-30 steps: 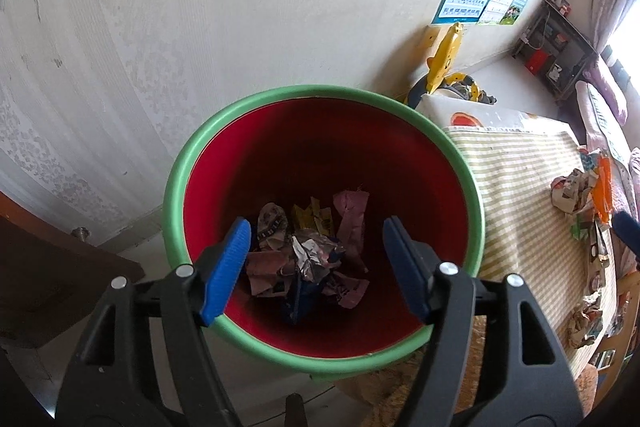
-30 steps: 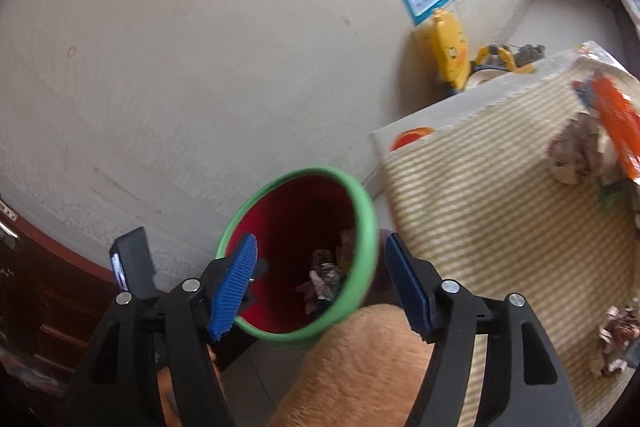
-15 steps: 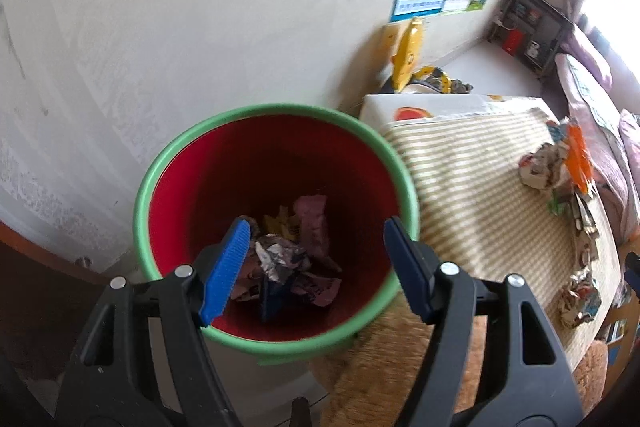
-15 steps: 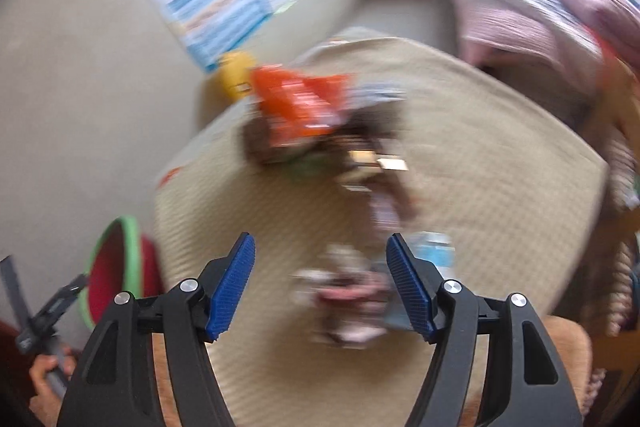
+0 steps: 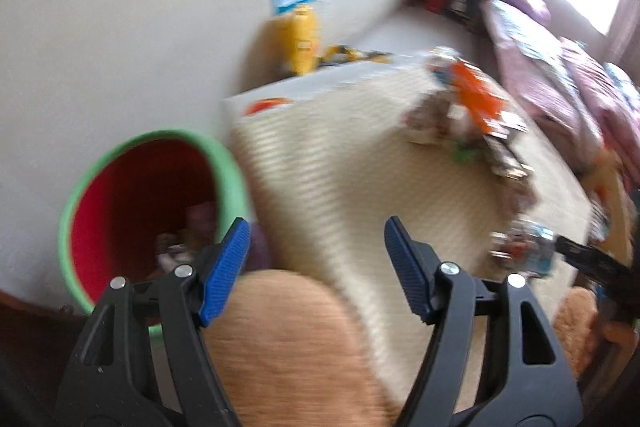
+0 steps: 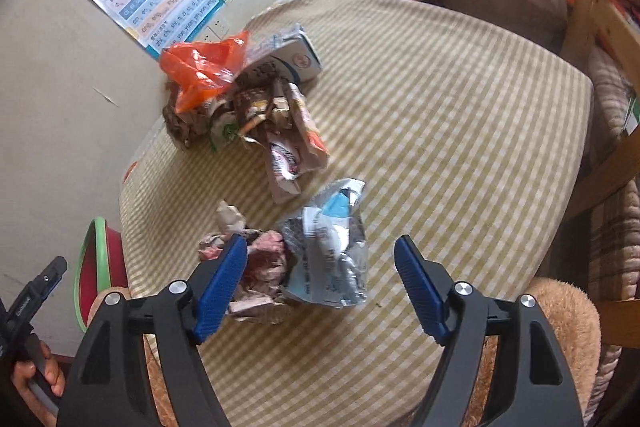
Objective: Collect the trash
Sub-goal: 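Grasp the crumpled paper with the left gripper while the right moves to the silver wrapper, then close the right gripper on the silver-blue wrapper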
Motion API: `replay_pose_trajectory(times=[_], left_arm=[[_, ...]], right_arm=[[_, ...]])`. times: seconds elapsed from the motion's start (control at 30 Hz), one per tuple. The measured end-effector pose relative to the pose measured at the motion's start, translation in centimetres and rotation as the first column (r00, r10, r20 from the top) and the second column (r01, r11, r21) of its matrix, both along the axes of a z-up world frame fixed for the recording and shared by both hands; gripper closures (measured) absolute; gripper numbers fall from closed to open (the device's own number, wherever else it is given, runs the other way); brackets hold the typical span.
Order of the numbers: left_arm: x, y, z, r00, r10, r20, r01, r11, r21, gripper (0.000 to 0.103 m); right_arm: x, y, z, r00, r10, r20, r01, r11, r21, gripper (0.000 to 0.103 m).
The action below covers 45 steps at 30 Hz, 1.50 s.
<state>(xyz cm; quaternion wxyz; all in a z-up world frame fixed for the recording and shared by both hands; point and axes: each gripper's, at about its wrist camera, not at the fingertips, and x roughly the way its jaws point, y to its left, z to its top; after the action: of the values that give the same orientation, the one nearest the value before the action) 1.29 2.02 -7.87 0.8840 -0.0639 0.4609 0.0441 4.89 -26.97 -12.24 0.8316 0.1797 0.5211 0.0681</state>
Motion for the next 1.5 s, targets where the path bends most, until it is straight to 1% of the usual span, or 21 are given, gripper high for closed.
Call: replay_pose_trajectory(times=[0.07,0.1,0.17,0.23,0.3,0.37,0.43,0.53,0.57,0.6,0.63,0.67,0.7,0.73,0.8,0.9,1.0,1.1,1.23,1.33,1.5], left_arm=[[0.8,-2.9,-0.2,0.997,-0.080,-0.005,0.080,0.996,-0.025,0.036],[1.3,-4.7,-0.5,0.992,-0.129,-0.015,0.128,0.991,-0.048,0.036],[2.2,-8.0,-1.4,0.977,-0.210,-0.040,0.206,0.974,-0.090,0.036],[3.1,-11.2,-3.0,0.956,-0.281,-0.082,0.271,0.956,-0.116,0.036],[4.0,-13.7,-4.7,0.939,-0.321,-0.125,0.308,0.945,-0.111,0.036],[4.7,-15.5,-6.4,0.926,-0.338,-0.165,0.324,0.940,-0.107,0.036],[5.5,-16.4,-8.2,0.915,-0.341,-0.215,0.317,0.938,-0.140,0.036],[6.2,-16.6,-10.4,0.905,-0.328,-0.270,0.288,0.941,-0.179,0.036],[6.2,-16.4,-10.8,0.906,-0.327,-0.270,0.278,0.939,-0.202,0.038],[6.2,-16.2,-10.6,0.912,-0.323,-0.254,0.276,0.940,-0.202,0.041],[6.2,-16.2,-10.7,0.906,-0.334,-0.259,0.282,0.934,-0.219,0.049],[6.0,-16.1,-10.7,0.904,-0.342,-0.257,0.281,0.928,-0.244,0.053],[5.9,-15.9,-10.5,0.904,-0.346,-0.252,0.279,0.923,-0.266,0.064],[5.8,-15.8,-10.2,0.905,-0.346,-0.247,0.276,0.921,-0.276,0.070],[5.3,-15.9,-9.4,0.912,-0.337,-0.234,0.280,0.928,-0.245,0.074],[4.4,-15.1,-8.1,0.922,-0.332,-0.199,0.291,0.934,-0.206,0.075],[3.5,-13.9,-7.3,0.933,-0.310,-0.184,0.281,0.945,-0.166,0.075],[3.0,-12.3,-7.3,0.943,-0.274,-0.189,0.245,0.956,-0.164,0.075],[3.2,-10.3,-8.0,0.951,-0.219,-0.217,0.183,0.967,-0.175,0.075],[3.2,-9.7,-8.1,0.954,-0.204,-0.218,0.168,0.971,-0.172,0.075],[3.1,-9.5,-8.1,0.955,-0.202,-0.217,0.166,0.971,-0.173,0.075]], right_arm=[[-0.2,-1.2,-0.1,0.999,-0.038,0.008,0.037,0.999,0.011,0.030],[-0.3,-1.6,-0.1,0.998,-0.054,0.011,0.054,0.998,0.015,0.030],[-0.6,-3.0,0.1,0.994,-0.107,0.026,0.106,0.994,0.020,0.030],[-1.2,-4.4,0.4,0.987,-0.154,0.043,0.153,0.988,0.027,0.030],[-1.5,-5.3,0.6,0.982,-0.184,0.047,0.182,0.982,0.042,0.030],[-1.7,-5.8,0.5,0.980,-0.195,0.046,0.192,0.980,0.058,0.030],[-1.8,-6.1,0.3,0.980,-0.195,0.039,0.192,0.979,0.066,0.030],[-1.5,-5.9,-0.2,0.983,-0.183,0.025,0.181,0.981,0.074,0.030],[-1.4,-5.7,-0.3,0.984,-0.174,0.023,0.172,0.982,0.074,0.030],[-1.4,-5.5,-0.4,0.986,-0.168,0.022,0.166,0.984,0.072,0.030],[-1.3,-5.2,-0.5,0.987,-0.158,0.022,0.156,0.985,0.067,0.030],[-1.2,-4.9,-0.6,0.988,-0.151,0.022,0.149,0.987,0.062,0.030],[-1.1,-4.7,-0.7,0.990,-0.143,0.020,0.142,0.988,0.058,0.030],[-1.1,-4.4,-0.8,0.990,-0.140,0.019,0.139,0.989,0.056,0.030],[-1.0,-4.2,-0.9,0.991,-0.133,0.017,0.132,0.990,0.052,0.030],[-1.0,-4.0,-1.0,0.992,-0.126,0.019,0.125,0.991,0.048,0.030],[-0.8,-3.4,-1.0,0.993,-0.116,0.017,0.115,0.992,0.044,0.030],[-0.3,-2.3,-0.9,0.996,-0.086,0.026,0.085,0.996,0.039,0.030],[0.4,-0.1,-1.2,0.999,-0.021,0.045,0.020,1.000,0.005,0.030],[0.6,0.7,-1.6,0.999,0.000,0.043,0.002,1.000,-0.027,0.030],[0.7,0.9,-2.2,0.999,0.011,0.037,-0.009,0.999,-0.053,0.030]])
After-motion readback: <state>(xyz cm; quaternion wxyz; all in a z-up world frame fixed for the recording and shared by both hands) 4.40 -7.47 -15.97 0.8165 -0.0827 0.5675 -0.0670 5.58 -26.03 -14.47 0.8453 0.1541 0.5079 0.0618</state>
